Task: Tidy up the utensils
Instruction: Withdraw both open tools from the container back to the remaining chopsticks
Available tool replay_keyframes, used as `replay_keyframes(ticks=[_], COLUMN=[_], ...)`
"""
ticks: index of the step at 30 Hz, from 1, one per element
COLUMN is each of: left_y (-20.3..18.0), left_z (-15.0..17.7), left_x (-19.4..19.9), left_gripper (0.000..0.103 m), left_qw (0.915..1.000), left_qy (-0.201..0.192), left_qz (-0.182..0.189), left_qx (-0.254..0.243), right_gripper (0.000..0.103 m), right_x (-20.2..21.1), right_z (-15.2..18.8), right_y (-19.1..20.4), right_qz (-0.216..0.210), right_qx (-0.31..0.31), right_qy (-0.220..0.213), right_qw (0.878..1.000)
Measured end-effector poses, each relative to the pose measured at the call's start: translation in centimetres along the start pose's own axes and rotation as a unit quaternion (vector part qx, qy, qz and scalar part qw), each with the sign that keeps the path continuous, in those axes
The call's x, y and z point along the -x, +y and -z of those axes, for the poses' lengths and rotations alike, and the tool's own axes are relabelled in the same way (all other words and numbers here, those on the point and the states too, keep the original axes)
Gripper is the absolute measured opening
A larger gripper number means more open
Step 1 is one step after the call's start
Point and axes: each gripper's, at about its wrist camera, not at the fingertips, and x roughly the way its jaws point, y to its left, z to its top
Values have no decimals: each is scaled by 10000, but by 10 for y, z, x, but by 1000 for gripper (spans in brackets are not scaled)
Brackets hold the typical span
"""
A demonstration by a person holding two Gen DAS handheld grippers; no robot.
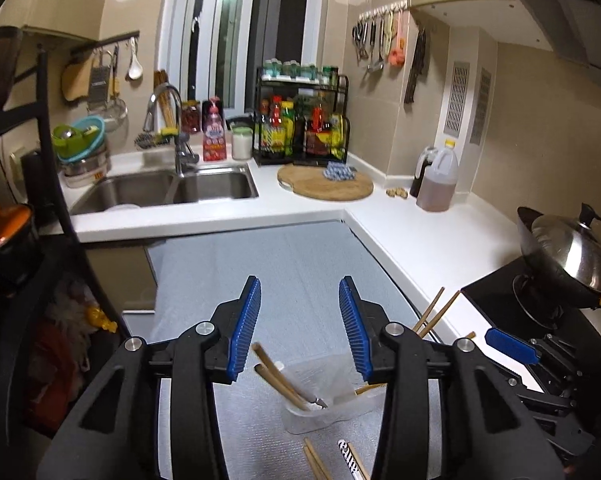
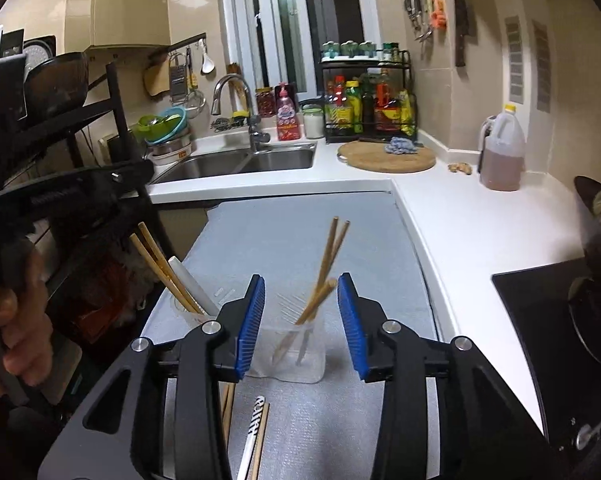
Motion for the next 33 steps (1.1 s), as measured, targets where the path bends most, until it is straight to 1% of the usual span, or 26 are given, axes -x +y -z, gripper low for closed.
replay_keyframes(ticks=[5,9,11,14,16,18,19,20,21,22,26,27,30,33], left_y=[3,6,6,7,6,4,3,1,-1,-4,-14,-17,-24,-29], left_z=[11,35,52,80,97,114,123,131,137,146,176,184,204,223], left_x=[43,68,77,82,84,88,90,93,96,100,110,110,108,101], left_gripper=[41,41,41,41,37,33,32,31,27,26,24,22,21,19], left_qw=[9997,9994,9994,9995,9995,9995,9995,9995,9995,9995,9993,9991,9990,9984], left_qy=[-237,-313,-285,-150,-73,37,91,118,129,147,219,260,343,486], left_qz=[-36,-99,-159,-206,-245,-247,-225,-222,-227,-206,-113,-99,-89,-63], left_qx=[64,143,152,187,188,183,190,185,184,196,295,316,281,288], right_gripper=[39,39,39,39,39,37,35,34,32,30,20,16,9,7], right_x=[32,63,74,90,98,106,111,115,119,123,132,134,136,131], right_z=[17,38,50,72,85,96,102,106,110,114,132,136,148,164], right_y=[-4,-4,-5,-9,-9,-9,-8,-7,-6,-5,2,5,9,14], right_qz=[254,347,305,205,220,208,197,197,187,162,71,50,0,-59], right_qx=[-88,-106,-150,-373,-406,-450,-453,-456,-466,-481,-427,-399,-387,-365], right_qy=[-206,-378,-384,-309,-277,-224,-226,-234,-245,-252,-202,-187,-128,23], right_qw=[9994,9986,9987,9986,9986,9985,9985,9985,9984,9984,9989,9990,9992,9993])
